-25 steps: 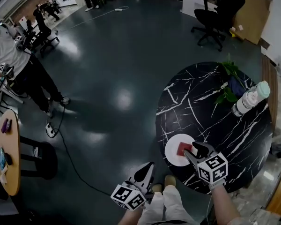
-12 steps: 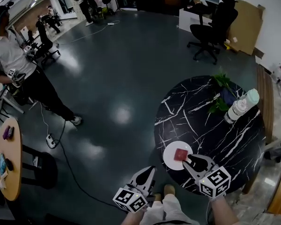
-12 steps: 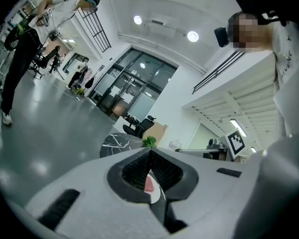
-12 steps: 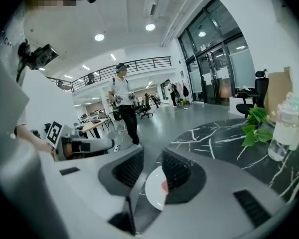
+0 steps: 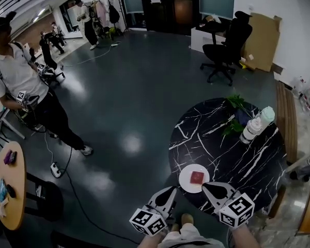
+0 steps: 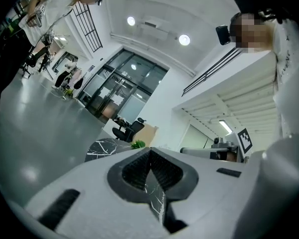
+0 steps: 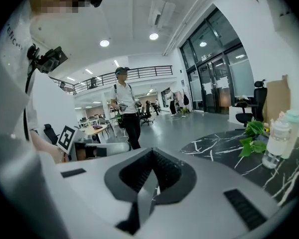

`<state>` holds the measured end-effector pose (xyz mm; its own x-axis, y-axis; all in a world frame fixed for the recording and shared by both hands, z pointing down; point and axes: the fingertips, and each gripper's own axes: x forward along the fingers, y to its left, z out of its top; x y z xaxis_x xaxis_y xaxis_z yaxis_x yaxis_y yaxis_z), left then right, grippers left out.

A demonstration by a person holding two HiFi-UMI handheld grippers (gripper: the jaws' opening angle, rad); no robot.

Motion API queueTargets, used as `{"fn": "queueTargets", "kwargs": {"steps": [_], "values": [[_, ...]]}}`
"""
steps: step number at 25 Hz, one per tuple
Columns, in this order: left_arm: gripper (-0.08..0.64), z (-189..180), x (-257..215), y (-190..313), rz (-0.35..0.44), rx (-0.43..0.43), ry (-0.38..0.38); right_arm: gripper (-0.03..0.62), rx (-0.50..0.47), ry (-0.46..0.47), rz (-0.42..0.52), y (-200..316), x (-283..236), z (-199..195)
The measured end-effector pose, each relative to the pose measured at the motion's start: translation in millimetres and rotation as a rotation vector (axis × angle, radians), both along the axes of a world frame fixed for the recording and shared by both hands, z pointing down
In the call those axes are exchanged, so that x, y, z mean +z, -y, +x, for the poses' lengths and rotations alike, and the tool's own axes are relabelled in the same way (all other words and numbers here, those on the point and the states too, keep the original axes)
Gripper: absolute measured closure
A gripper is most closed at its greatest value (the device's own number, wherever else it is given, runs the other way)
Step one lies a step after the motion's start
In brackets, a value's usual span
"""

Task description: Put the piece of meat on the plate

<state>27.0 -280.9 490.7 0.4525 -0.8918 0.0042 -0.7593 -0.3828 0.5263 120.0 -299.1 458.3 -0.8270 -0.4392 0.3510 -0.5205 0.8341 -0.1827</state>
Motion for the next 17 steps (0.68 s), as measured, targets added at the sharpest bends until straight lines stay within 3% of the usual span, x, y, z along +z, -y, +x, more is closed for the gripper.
{"fn": "queueTargets", "kwargs": {"steps": [8, 17], "values": [[0.552, -1.7, -1.2, 1.3, -0.001, 0.022, 0.006, 0.581, 0.036, -0.023, -0.020, -7.3, 9.2, 7.9], [0.552, -19.5, 8.5, -2.0, -0.028, 0.000, 0.008, 0.581, 0.011, -0.057, -0.059, -12.1, 27.2, 3.7]]}}
